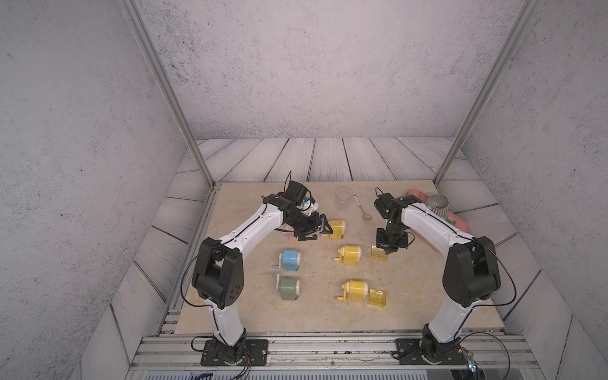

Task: Put the tray back into the pencil sharpener
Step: Pick up the container from the center of the board, then close the container of the pencil sharpener.

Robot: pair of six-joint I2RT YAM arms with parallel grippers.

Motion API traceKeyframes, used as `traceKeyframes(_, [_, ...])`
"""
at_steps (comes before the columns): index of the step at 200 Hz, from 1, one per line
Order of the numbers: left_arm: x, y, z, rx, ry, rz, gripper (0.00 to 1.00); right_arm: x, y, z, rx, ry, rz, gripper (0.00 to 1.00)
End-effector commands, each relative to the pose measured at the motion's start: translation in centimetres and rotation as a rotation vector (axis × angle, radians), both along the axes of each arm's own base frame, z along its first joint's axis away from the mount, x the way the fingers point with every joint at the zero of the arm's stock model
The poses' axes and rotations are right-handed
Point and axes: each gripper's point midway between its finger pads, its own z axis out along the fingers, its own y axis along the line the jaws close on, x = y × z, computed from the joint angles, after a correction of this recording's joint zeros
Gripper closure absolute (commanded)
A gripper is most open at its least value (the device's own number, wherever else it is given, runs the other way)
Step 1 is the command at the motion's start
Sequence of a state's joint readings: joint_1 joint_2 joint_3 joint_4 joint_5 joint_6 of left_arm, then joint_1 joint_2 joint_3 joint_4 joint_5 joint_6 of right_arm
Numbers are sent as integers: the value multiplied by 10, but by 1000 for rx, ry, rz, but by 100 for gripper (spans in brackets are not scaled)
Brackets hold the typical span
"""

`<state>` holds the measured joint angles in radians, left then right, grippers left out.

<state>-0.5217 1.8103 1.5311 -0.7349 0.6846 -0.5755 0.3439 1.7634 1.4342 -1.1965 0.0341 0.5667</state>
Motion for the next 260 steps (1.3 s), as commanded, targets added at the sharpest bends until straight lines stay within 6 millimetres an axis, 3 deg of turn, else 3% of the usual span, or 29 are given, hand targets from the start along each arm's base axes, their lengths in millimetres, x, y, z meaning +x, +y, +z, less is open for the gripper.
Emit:
traceKeyframes(1, [2, -14, -12, 15, 24, 17, 22, -10, -6, -5, -31, 58, 74, 100])
traceKeyframes(44, [-1, -36, -28, 115, 1, 15, 20, -14, -1, -8, 15, 94, 115, 100])
traceKeyframes(110, [-10, -46, -62, 232, -7, -8, 19, -10, 4, -15, 86, 92, 131, 100])
traceKeyframes(190, [-5, -64, -70, 187, 26, -31, 18, -11, 4, -26, 85, 118, 86, 100])
traceKeyframes(260, [-18, -76, -80, 146, 67, -46, 20, -14, 5, -32, 88, 133, 74, 100])
